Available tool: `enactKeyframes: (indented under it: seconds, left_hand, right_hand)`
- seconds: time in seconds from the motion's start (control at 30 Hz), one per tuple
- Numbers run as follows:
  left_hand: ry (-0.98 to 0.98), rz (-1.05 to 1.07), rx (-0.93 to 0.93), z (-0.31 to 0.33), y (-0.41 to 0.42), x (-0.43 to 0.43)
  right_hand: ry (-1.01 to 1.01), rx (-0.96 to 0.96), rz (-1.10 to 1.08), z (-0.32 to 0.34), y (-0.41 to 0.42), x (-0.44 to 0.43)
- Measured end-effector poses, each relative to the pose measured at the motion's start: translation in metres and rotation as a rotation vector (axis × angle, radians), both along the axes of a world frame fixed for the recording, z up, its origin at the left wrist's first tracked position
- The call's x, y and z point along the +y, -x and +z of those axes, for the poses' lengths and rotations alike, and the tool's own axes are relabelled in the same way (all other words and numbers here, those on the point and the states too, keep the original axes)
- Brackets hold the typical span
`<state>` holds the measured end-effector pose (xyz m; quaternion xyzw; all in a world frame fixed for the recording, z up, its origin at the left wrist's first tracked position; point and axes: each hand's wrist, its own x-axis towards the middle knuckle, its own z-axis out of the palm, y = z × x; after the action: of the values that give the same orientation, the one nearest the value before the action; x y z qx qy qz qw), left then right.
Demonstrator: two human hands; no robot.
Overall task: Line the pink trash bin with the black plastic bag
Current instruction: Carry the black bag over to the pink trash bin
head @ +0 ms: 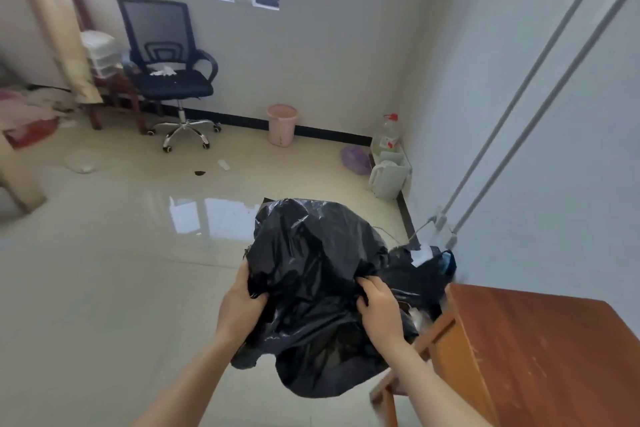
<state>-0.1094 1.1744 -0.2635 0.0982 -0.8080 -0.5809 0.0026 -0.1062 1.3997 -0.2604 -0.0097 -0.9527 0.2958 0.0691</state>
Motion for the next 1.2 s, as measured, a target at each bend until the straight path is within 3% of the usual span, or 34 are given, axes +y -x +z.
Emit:
enactKeyframes:
  seconds: [0.33, 0.6, 0.9, 1.2]
  left_hand:
    - [0.208, -0.04, -0.114, -0.002, 0.1, -0.128]
    - [0.165, -0.087, -0.039, 0.007, 0.238, -0.144]
    - [0.006, 0.114, 0.048, 0.051, 0.383, -0.192]
    - [-0.054, 0.17, 0.063, 0.048, 0.515, -0.264]
  right_hand:
    - [-0.093, -0.227, 0.088, 0.007, 0.117, -0.113]
    - [-0.095, -0.203, 0.096, 0.014, 0.257, -0.126]
    - [-0.025, -0.217, 0.144, 0.031, 0.446, -0.18]
    - [-0.033, -0.232, 0.166, 0.031, 0.584, -0.252]
